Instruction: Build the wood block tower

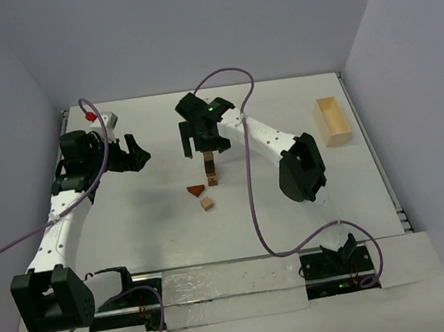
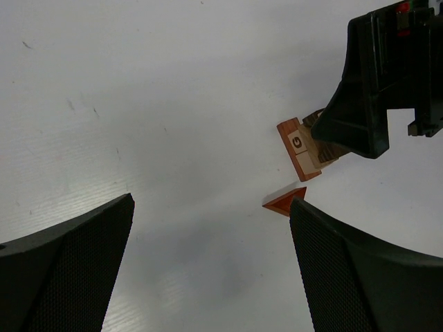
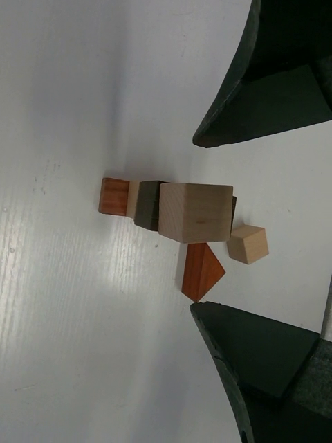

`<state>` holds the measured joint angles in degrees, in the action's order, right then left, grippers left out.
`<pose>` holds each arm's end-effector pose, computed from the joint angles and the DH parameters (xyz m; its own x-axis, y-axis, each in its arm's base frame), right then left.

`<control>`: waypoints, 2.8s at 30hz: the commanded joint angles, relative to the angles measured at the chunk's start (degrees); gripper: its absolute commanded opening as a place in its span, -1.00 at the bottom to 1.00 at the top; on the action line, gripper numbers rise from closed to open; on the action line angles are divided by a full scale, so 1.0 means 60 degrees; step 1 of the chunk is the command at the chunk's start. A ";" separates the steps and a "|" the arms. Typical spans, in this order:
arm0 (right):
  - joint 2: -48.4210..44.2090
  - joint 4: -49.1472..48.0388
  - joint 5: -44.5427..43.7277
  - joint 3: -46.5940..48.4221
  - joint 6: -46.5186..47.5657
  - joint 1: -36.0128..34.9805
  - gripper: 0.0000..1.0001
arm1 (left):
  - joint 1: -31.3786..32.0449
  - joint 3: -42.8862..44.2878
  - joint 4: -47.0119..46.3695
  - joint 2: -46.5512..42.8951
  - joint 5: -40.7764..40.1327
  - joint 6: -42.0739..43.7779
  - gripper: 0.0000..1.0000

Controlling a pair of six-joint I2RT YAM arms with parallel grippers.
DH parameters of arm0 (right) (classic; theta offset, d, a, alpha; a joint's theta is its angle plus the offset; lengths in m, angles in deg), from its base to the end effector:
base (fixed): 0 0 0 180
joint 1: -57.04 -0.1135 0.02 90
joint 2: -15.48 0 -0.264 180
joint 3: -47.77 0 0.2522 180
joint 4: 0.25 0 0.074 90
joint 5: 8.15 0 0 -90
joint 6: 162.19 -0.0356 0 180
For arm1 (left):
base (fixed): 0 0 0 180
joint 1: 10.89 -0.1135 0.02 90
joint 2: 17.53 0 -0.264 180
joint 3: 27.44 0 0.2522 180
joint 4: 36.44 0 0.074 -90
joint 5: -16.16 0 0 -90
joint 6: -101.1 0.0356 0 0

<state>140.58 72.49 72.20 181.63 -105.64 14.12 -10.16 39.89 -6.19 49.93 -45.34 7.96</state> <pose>0.3475 0.3150 0.2699 -0.8894 -0.0850 -0.4491 -0.1525 0.9815 0.1161 0.2616 -0.0203 0.3035 -0.5281 -0.0414 -0.8482 0.3945 0.8725 -0.2882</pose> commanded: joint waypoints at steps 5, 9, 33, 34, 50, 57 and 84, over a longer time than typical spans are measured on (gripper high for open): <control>-0.2170 -0.0781 0.0594 -0.0795 0.0840 -0.0362 0.99 | -0.0458 0.0516 0.0796 -0.0569 0.2775 0.1314 0.98; -0.3775 -0.1115 0.0446 -0.1814 0.1355 -0.0377 0.99 | -0.0273 -0.0152 0.1765 -0.1408 0.3579 0.2397 0.99; -0.8223 -0.2062 -0.0155 -0.4578 0.2231 0.3724 0.99 | 0.6441 -0.0803 0.0979 0.1691 -0.1986 0.2229 0.30; -0.8180 -0.2045 -0.0128 -0.4568 0.2217 0.3738 0.99 | 0.6563 -0.0844 0.0705 0.1741 -0.2090 0.2132 0.30; -0.8077 -0.1971 0.0033 -0.4506 0.2198 0.3886 0.99 | 0.7086 -0.1141 -0.1579 0.2984 -0.2545 0.1968 0.23; -0.8038 -0.1940 0.0094 -0.4515 0.2182 0.3915 0.99 | 0.7101 -0.0989 -0.1718 0.3424 -0.2333 0.2009 0.14; -0.8190 -0.1960 0.0051 -0.4582 0.2181 0.3959 0.99 | 0.7486 -0.0658 0.0421 0.1053 -0.3032 0.0376 -0.96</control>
<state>93.34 62.50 73.11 154.08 -92.85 37.44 34.45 31.32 -9.78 58.97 -64.32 14.54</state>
